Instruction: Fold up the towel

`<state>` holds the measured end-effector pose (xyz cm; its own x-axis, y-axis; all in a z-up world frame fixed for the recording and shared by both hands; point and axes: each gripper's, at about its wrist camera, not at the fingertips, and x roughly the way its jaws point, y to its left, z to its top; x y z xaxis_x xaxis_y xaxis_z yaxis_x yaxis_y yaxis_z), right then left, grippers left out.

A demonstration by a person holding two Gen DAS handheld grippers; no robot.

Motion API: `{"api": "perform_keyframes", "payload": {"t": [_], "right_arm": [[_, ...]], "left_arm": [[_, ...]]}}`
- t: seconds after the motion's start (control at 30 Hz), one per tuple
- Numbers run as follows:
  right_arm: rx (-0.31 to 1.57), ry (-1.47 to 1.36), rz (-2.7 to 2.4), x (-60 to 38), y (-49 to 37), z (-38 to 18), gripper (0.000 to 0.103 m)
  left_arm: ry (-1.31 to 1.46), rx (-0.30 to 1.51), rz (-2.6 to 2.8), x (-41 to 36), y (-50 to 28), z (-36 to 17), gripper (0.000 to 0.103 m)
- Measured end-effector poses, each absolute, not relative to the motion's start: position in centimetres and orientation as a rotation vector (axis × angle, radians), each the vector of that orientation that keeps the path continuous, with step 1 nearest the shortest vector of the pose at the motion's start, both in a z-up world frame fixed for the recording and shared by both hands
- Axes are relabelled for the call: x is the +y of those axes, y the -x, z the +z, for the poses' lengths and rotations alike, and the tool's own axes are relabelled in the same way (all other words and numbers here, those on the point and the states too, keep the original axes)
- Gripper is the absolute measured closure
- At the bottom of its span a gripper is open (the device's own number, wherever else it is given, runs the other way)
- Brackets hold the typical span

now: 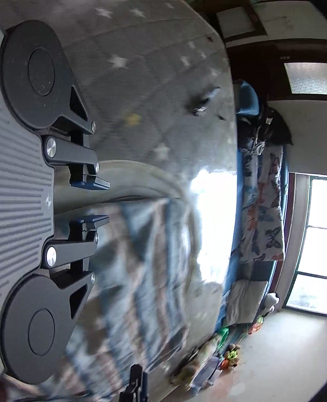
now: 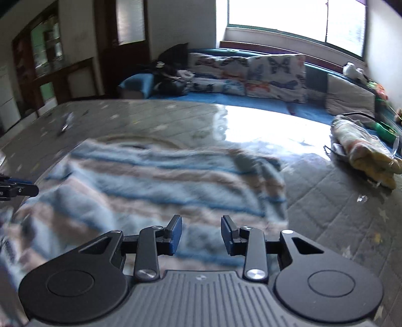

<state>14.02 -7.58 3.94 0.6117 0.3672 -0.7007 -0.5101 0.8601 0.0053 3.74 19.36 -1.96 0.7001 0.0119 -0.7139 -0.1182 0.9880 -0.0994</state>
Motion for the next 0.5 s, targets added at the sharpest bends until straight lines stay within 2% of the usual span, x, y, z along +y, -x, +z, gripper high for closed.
{"api": "perform_keyframes", "payload": {"t": [0.07, 0.27, 0.4, 0.5], "right_arm": [[0.763, 0.216, 0.532, -7.5, -12.6, 4.0, 0.069], [0.771, 0.261, 0.580, -7.8, -7.9, 4.0, 0.068], [0.770, 0.280, 0.576, -8.6, -5.2, 3.9, 0.067], [0.772, 0.285, 0.561, -9.6, -3.5, 3.8, 0.065]], "left_arm": [[0.130, 0.785, 0.044, 19.1, -2.1, -1.7, 0.068], [0.007, 0.738, -0.065, 16.4, 2.2, -0.5, 0.062], [-0.097, 0.722, -0.131, 13.7, 3.9, -1.0, 0.062], [-0.069, 0.707, -0.056, 14.5, 4.1, -1.0, 0.062]]}}
